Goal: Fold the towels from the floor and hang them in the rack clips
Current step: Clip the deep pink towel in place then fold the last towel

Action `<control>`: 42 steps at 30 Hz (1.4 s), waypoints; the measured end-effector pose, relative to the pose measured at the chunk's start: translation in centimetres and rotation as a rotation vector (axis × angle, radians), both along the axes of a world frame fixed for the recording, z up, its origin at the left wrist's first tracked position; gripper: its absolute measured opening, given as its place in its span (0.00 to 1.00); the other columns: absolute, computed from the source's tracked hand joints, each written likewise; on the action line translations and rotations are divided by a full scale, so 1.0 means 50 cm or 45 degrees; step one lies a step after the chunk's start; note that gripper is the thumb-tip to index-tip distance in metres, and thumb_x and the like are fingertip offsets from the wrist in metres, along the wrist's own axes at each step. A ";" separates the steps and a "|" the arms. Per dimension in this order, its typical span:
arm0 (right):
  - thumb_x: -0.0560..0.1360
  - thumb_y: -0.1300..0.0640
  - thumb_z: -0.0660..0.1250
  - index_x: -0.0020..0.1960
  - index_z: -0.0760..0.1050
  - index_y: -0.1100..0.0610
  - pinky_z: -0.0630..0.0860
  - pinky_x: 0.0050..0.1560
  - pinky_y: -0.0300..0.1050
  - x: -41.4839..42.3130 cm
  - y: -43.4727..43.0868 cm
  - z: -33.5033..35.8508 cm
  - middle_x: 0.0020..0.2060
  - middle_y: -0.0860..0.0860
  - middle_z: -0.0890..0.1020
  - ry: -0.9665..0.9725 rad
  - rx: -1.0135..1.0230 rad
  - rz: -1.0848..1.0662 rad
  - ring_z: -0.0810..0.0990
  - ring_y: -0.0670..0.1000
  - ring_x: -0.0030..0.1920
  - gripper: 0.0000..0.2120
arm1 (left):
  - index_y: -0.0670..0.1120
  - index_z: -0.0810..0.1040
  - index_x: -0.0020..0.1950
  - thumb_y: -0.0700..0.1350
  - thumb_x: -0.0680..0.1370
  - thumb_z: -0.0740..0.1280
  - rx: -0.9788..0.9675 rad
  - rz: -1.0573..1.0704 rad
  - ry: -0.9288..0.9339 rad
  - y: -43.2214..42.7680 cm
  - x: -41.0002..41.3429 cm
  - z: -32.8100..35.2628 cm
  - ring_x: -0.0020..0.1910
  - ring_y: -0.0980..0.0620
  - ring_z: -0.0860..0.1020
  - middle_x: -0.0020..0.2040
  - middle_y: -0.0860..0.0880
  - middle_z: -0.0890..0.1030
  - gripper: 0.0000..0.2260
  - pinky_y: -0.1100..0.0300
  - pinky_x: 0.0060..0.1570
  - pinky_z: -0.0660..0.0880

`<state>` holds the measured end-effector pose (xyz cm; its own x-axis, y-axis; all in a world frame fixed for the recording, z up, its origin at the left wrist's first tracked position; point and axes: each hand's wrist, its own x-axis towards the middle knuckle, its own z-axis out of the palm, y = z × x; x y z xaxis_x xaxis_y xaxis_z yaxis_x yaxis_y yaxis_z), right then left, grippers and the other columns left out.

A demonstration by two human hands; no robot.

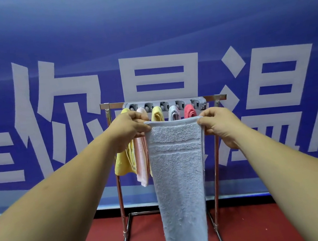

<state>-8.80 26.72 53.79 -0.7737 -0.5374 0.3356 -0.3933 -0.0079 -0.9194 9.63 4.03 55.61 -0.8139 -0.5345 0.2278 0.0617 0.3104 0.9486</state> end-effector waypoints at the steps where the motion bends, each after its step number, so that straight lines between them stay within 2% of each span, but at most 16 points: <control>1: 0.78 0.67 0.71 0.48 0.81 0.59 0.82 0.41 0.42 -0.002 -0.001 0.000 0.45 0.57 0.85 0.017 0.010 -0.003 0.84 0.53 0.46 0.04 | 0.39 0.80 0.55 0.27 0.75 0.74 0.019 -0.018 -0.014 0.002 0.001 0.000 0.46 0.46 0.83 0.49 0.40 0.81 0.13 0.56 0.44 0.86; 3: 0.78 0.67 0.71 0.47 0.82 0.59 0.83 0.45 0.46 -0.004 -0.003 0.003 0.45 0.56 0.85 0.060 0.022 -0.027 0.84 0.54 0.47 0.05 | 0.39 0.79 0.53 0.27 0.75 0.74 0.026 -0.042 -0.067 0.006 0.003 0.002 0.46 0.45 0.83 0.49 0.40 0.81 0.12 0.59 0.39 0.84; 6: 0.78 0.66 0.71 0.48 0.83 0.57 0.84 0.47 0.49 -0.002 -0.004 -0.001 0.45 0.55 0.86 0.115 0.046 -0.045 0.85 0.56 0.49 0.05 | 0.35 0.81 0.55 0.28 0.73 0.76 0.008 -0.033 -0.182 0.000 0.001 -0.004 0.50 0.41 0.85 0.54 0.36 0.83 0.13 0.57 0.43 0.84; 9: 0.77 0.63 0.72 0.48 0.84 0.54 0.85 0.55 0.60 0.012 0.000 0.001 0.47 0.55 0.87 0.173 0.074 -0.072 0.86 0.61 0.54 0.05 | 0.33 0.82 0.57 0.29 0.73 0.77 -0.044 -0.009 -0.209 0.006 0.008 0.006 0.53 0.40 0.86 0.57 0.35 0.84 0.14 0.57 0.45 0.85; 11: 0.75 0.60 0.73 0.46 0.85 0.52 0.85 0.53 0.63 0.014 0.007 0.012 0.45 0.55 0.87 0.213 -0.011 -0.092 0.86 0.59 0.49 0.04 | 0.35 0.82 0.60 0.31 0.75 0.76 0.029 -0.046 -0.026 0.008 0.021 0.013 0.50 0.45 0.85 0.54 0.40 0.83 0.14 0.59 0.46 0.83; 13: 0.75 0.61 0.74 0.46 0.85 0.53 0.84 0.45 0.56 0.012 0.018 0.016 0.40 0.54 0.85 0.198 -0.149 -0.079 0.82 0.55 0.40 0.04 | 0.38 0.82 0.62 0.32 0.76 0.75 0.266 -0.127 0.217 0.000 0.033 0.004 0.50 0.46 0.84 0.54 0.42 0.84 0.15 0.56 0.51 0.81; 14: 0.75 0.62 0.74 0.46 0.85 0.53 0.83 0.44 0.54 0.016 0.019 0.011 0.38 0.53 0.84 0.188 -0.135 -0.073 0.81 0.54 0.38 0.04 | 0.38 0.81 0.63 0.33 0.76 0.75 0.343 -0.141 0.258 -0.001 0.035 -0.011 0.49 0.47 0.84 0.53 0.42 0.84 0.15 0.56 0.51 0.80; 15: 0.75 0.62 0.74 0.45 0.85 0.53 0.84 0.45 0.56 0.016 0.018 -0.001 0.38 0.52 0.85 0.163 -0.070 -0.094 0.83 0.56 0.38 0.04 | 0.37 0.81 0.63 0.33 0.76 0.75 0.369 -0.129 0.206 0.003 0.033 -0.027 0.47 0.47 0.84 0.52 0.42 0.84 0.16 0.56 0.49 0.80; 18: 0.72 0.59 0.74 0.43 0.86 0.47 0.84 0.52 0.68 0.020 0.003 -0.041 0.40 0.52 0.88 0.112 0.034 -0.146 0.86 0.65 0.50 0.07 | 0.37 0.81 0.57 0.32 0.77 0.75 0.388 -0.015 0.076 0.021 0.008 -0.078 0.41 0.49 0.86 0.48 0.41 0.86 0.10 0.57 0.41 0.83; 22: 0.71 0.60 0.73 0.42 0.85 0.44 0.85 0.51 0.67 0.013 -0.007 -0.065 0.39 0.51 0.88 0.051 0.061 -0.225 0.87 0.62 0.50 0.10 | 0.42 0.80 0.49 0.31 0.76 0.75 0.329 0.101 0.120 0.033 -0.015 -0.103 0.41 0.48 0.84 0.43 0.44 0.84 0.08 0.57 0.38 0.82; 26: 0.68 0.58 0.73 0.42 0.85 0.46 0.85 0.50 0.67 0.002 -0.019 -0.103 0.38 0.51 0.87 -0.048 0.024 -0.260 0.87 0.60 0.47 0.08 | 0.41 0.79 0.48 0.31 0.76 0.74 0.335 0.150 0.121 0.038 -0.039 -0.138 0.42 0.46 0.84 0.44 0.42 0.83 0.08 0.57 0.39 0.83; 30: 0.67 0.60 0.72 0.39 0.85 0.49 0.85 0.46 0.69 0.001 -0.043 -0.146 0.36 0.52 0.87 -0.114 0.021 -0.293 0.87 0.62 0.45 0.06 | 0.43 0.78 0.45 0.31 0.76 0.74 0.447 0.230 0.137 0.047 -0.061 -0.197 0.41 0.44 0.82 0.44 0.40 0.81 0.09 0.57 0.37 0.81; 33: 0.67 0.61 0.71 0.39 0.85 0.51 0.85 0.46 0.68 0.008 -0.060 -0.173 0.36 0.52 0.87 -0.141 0.019 -0.315 0.87 0.64 0.46 0.06 | 0.43 0.76 0.44 0.30 0.75 0.72 0.534 0.294 0.159 0.067 -0.069 -0.237 0.41 0.43 0.78 0.41 0.41 0.78 0.09 0.53 0.37 0.77; 35: 0.68 0.61 0.70 0.40 0.85 0.50 0.85 0.46 0.67 0.019 -0.070 -0.188 0.36 0.52 0.87 -0.141 0.023 -0.341 0.87 0.63 0.44 0.08 | 0.44 0.75 0.42 0.30 0.74 0.71 0.590 0.318 0.201 0.082 -0.072 -0.258 0.41 0.43 0.75 0.40 0.41 0.76 0.10 0.50 0.40 0.74; 40: 0.72 0.60 0.70 0.43 0.84 0.50 0.83 0.43 0.58 0.050 -0.079 -0.234 0.34 0.49 0.86 -0.048 0.127 -0.350 0.83 0.52 0.36 0.06 | 0.44 0.77 0.40 0.31 0.74 0.71 0.645 0.343 0.240 0.115 -0.069 -0.309 0.39 0.47 0.79 0.39 0.42 0.79 0.09 0.51 0.44 0.80; 42: 0.73 0.61 0.70 0.44 0.83 0.50 0.82 0.42 0.57 0.058 -0.080 -0.255 0.34 0.50 0.86 -0.016 0.149 -0.325 0.82 0.51 0.34 0.06 | 0.43 0.79 0.43 0.33 0.74 0.73 0.627 0.357 0.242 0.123 -0.072 -0.323 0.40 0.47 0.79 0.39 0.43 0.79 0.07 0.50 0.44 0.80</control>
<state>-5.92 22.71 41.06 -0.8928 -0.3589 0.2722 -0.3573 0.1963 -0.9131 6.05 10.18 39.45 -0.5957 -0.8027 0.0266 0.2239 -0.1341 0.9653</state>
